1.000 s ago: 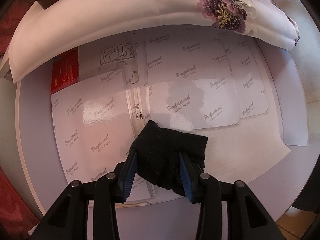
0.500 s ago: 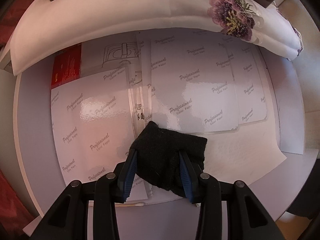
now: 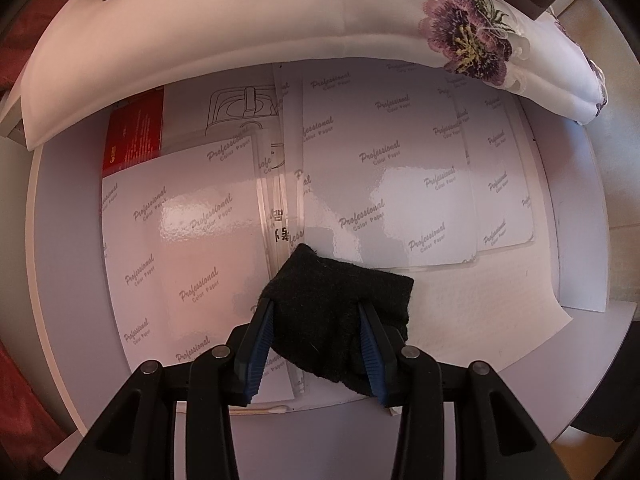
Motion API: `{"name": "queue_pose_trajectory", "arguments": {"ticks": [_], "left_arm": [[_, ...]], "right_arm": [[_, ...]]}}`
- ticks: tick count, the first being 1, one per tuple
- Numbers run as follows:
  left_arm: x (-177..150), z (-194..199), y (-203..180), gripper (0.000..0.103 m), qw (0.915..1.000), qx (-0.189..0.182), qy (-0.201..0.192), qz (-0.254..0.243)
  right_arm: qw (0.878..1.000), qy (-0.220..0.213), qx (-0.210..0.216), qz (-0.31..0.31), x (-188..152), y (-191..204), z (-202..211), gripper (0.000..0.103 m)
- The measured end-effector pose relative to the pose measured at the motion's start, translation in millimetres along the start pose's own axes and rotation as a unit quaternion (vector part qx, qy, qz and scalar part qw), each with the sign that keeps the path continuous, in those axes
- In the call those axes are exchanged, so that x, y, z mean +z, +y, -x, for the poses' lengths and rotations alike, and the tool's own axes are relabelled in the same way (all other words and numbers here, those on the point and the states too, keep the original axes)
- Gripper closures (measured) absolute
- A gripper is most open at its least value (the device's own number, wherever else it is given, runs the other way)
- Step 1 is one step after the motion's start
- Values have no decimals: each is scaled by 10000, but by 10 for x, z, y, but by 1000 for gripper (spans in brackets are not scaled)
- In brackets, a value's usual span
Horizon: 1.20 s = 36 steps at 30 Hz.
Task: Organize soft objects
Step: 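Lower the pale green sock into the brown tray and open the right tool, then withdraw the open right tool from the tray toward the left tool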
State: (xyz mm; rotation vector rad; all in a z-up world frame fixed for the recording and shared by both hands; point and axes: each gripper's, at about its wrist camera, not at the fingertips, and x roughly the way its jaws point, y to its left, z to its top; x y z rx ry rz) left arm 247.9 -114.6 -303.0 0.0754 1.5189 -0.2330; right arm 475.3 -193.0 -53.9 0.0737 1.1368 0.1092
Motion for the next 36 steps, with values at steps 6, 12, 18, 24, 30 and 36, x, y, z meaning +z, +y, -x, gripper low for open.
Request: {"name": "queue_pose_trajectory", "arguments": {"ticks": [6, 12, 18, 24, 30, 36], "left_arm": [[-5, 3, 9, 61, 10000, -23, -9, 13], [-12, 12, 7, 61, 10000, -21, -16, 0], [-16, 12, 7, 61, 10000, -23, -15, -2], [-18, 15, 5, 61, 10000, -29, -17, -10], [-18, 17, 7, 61, 10000, -26, -17, -2], [-21, 22, 12, 61, 10000, -27, -19, -3]], "right_arm": [[9999, -95, 31, -47, -44, -22, 142, 16], [9997, -239, -53, 22, -187, -51, 344, 16], [9994, -332, -104, 12, -465, -154, 539, 14], [9994, -125, -204, -239, -876, -342, 577, 10], [9955, 525, -428, -661, -1221, -528, 253, 9], [9893, 928, -514, -1000, -1342, -691, -32, 8]]}}
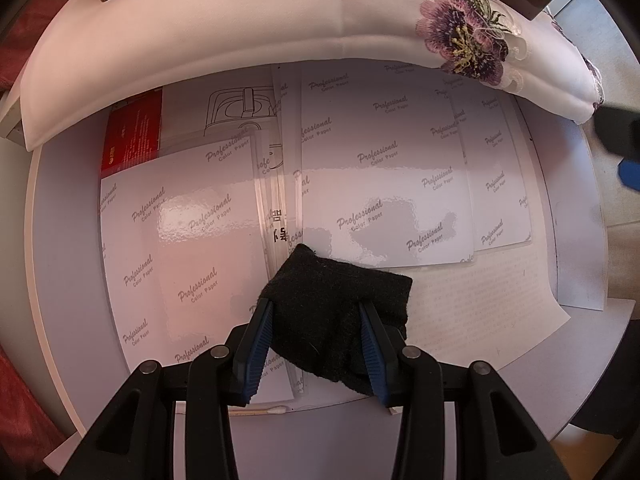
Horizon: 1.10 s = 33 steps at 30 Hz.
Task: Organize soft objects
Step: 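Withdraw the open right tool from the tray toward the left tool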
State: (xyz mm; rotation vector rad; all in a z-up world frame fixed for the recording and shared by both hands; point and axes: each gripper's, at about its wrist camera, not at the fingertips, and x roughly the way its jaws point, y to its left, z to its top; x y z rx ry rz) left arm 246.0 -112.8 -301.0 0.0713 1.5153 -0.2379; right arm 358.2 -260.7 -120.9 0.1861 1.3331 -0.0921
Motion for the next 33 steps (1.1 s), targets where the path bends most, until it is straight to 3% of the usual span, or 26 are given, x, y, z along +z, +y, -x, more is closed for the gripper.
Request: {"name": "queue_pose_trajectory", "arguments": {"ticks": [18, 24, 33], "left_arm": [[-11, 15, 21, 63, 9999, -147, 1, 54], [-20, -13, 226, 65, 9969, -629, 29, 478], [-40, -31, 552, 67, 9859, -1223, 65, 1137]], "right_arm": [[9942, 962, -428, -209, -144, -116, -603, 8], [9896, 1277, -656, -87, -240, -102, -795, 8], [9859, 1505, -724, 129, -357, 9, -998, 8]]}}
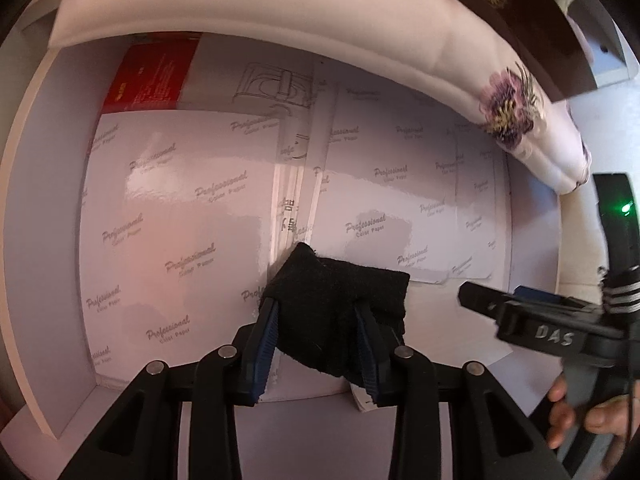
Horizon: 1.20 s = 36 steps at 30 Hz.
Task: Organize soft objects
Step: 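Withdraw the open right tool from the tray toward the left tool, then carry the black sock with the left tool into the brown tray and release it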
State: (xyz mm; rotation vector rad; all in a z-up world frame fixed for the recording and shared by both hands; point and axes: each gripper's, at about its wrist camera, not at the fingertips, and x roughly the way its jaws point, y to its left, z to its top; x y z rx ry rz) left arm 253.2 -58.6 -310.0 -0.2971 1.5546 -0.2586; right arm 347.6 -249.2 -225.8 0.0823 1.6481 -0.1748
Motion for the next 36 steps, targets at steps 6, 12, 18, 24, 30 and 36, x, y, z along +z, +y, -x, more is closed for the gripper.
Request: {"name": "queue_pose_trajectory", "arguments": {"ticks": [6, 12, 18, 24, 30, 36], "left_arm": [[-10, 155, 65, 69, 9998, -81, -143, 92], [58, 549, 58, 69, 9981, -201, -569, 94], [90, 884, -8, 69, 9950, -223, -977, 43], [132, 1279, -39, 69, 9883, -333, -1480, 132], [276, 1765, -135, 69, 9764, -414, -2120, 55], [607, 2175, -362, 69, 9618, -530, -2684, -130]], "right_arm": [[9998, 117, -124, 44, -65, 43, -153, 8], [9998, 181, -88, 71, -83, -6, -232, 8], [9995, 119, 55, 274, -120, 73, -266, 8], [9993, 106, 46, 350, -134, 135, -292, 8], [9993, 93, 104, 343, -122, 150, -400, 8], [9994, 107, 171, 287, -83, 219, -417, 8]]}}
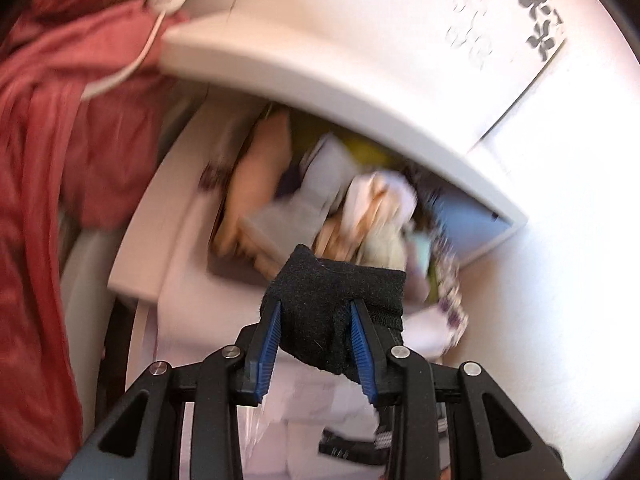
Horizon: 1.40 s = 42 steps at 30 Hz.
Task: Organize soft objects
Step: 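Carry the black sock with the left tool into the brown tray and release it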
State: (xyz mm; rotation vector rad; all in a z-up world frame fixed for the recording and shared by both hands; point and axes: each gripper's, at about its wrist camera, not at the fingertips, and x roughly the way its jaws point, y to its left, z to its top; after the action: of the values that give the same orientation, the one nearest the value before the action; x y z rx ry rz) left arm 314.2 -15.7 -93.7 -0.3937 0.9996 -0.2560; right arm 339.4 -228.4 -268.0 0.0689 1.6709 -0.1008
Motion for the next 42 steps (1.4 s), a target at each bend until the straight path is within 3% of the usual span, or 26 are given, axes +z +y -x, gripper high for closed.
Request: {"name": "queue_pose_trajectory", "arguments": {"ticks": [7, 17, 27, 42], "left_arm": [[378, -381, -184, 69, 9994, 247, -37, -218], [333, -841, -26, 69, 9958, 813, 311, -281], [260, -812, 109, 64, 9967, 700, 400, 1], [26, -562, 29, 61, 9950, 906, 294, -292]], "right_arm": [[10000, 21, 67, -6, 4, -36, 3, 8], [9998, 55, 170, 60, 4, -34, -1, 8], [9998, 59, 164, 62, 11, -47, 41, 8], [9999, 5, 132, 70, 2, -40, 90, 8]]}}
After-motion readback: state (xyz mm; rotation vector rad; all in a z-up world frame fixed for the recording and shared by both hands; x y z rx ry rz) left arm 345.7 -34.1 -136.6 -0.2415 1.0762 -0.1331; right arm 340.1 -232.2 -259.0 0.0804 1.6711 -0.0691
